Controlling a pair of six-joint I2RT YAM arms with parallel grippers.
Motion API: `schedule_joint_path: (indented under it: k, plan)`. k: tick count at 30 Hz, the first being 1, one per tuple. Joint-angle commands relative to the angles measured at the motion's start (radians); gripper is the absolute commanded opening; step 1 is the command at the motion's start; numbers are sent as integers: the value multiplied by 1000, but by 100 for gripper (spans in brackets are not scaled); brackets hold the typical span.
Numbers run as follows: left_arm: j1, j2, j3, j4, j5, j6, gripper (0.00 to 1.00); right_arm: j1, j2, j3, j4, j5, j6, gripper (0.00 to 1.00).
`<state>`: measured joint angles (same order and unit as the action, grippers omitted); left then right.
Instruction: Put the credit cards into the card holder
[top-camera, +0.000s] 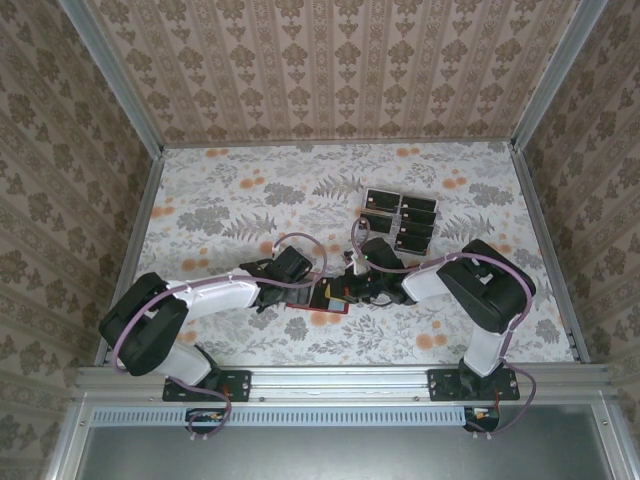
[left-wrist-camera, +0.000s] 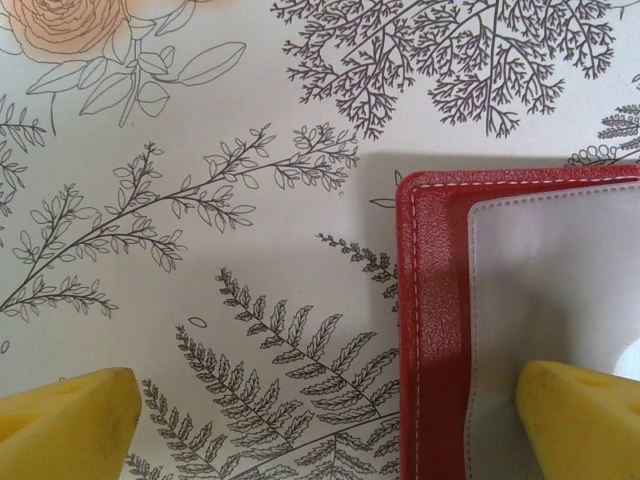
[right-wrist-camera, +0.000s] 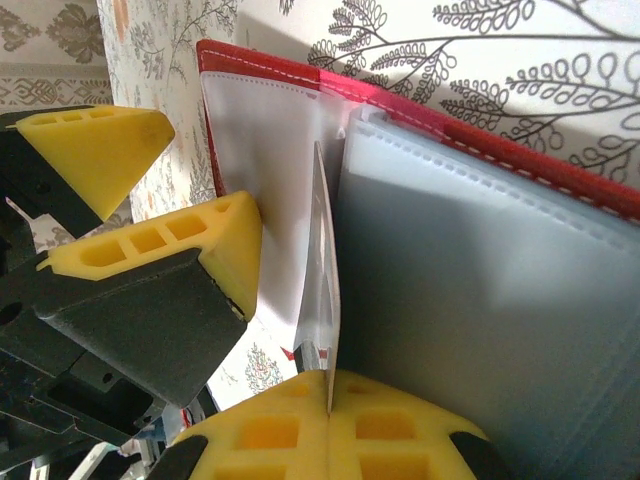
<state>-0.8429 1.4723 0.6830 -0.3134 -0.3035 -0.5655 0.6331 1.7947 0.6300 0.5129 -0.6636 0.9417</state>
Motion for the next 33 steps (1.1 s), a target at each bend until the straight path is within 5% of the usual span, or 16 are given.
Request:
schedule_joint_path:
  k: [1, 11, 14, 33]
  plan:
    - [-3, 6, -22, -53, -8, -8, 100, -10, 29, 13, -59, 13, -21, 0]
    - [-4, 13, -22, -49, -4, -10, 100, -18, 45, 32, -75, 6, -25, 6]
    - [-5, 13, -22, -49, -3, -10, 100, -19, 36, 34, -74, -9, -29, 0]
    - [-7, 6, -30, -49, -2, -17, 100, -56, -119, -11, -125, -33, -60, 0]
